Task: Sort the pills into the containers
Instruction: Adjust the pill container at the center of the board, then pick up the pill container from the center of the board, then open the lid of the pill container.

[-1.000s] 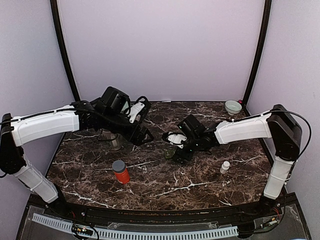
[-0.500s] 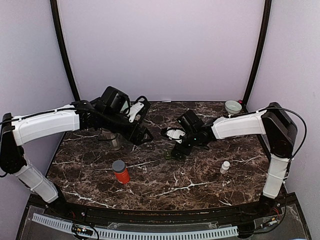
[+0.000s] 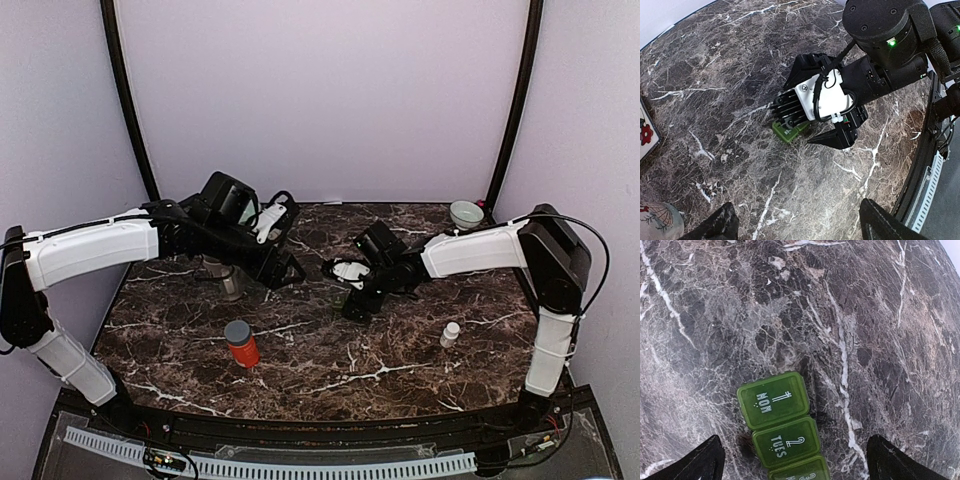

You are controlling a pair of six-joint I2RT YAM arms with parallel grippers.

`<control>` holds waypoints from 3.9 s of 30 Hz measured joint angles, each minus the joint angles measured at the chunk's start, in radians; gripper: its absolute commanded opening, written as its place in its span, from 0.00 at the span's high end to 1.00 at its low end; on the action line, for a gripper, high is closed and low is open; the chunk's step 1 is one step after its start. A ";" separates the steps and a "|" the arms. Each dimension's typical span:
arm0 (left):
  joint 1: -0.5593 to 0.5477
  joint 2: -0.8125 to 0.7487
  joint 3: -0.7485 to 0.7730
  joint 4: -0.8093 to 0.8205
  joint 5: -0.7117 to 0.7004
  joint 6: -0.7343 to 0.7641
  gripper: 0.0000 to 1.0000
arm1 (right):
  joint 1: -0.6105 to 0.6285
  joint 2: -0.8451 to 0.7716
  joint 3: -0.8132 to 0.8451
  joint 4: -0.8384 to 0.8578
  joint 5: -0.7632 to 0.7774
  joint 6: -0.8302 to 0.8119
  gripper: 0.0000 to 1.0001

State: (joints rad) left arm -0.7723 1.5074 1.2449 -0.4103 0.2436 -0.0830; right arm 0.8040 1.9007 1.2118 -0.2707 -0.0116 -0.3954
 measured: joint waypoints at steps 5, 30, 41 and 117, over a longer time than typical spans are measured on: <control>0.002 0.000 0.000 0.000 0.006 0.000 0.14 | 0.000 0.000 0.000 0.000 -0.003 0.004 0.00; 0.016 0.000 -0.014 0.024 0.037 0.000 0.16 | -0.042 0.020 -0.008 0.019 -0.004 -0.009 0.41; 0.018 0.060 -0.020 0.081 0.120 0.000 0.18 | -0.042 0.011 -0.025 0.053 -0.071 0.029 0.65; 0.064 0.184 -0.034 0.195 0.518 0.163 0.21 | -0.036 -0.301 -0.152 0.063 -0.459 0.264 0.65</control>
State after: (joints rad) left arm -0.7082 1.6917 1.2110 -0.2157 0.7616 0.0795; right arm 0.7677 1.6001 1.0595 -0.2073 -0.4702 -0.1310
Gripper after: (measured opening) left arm 0.793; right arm 0.421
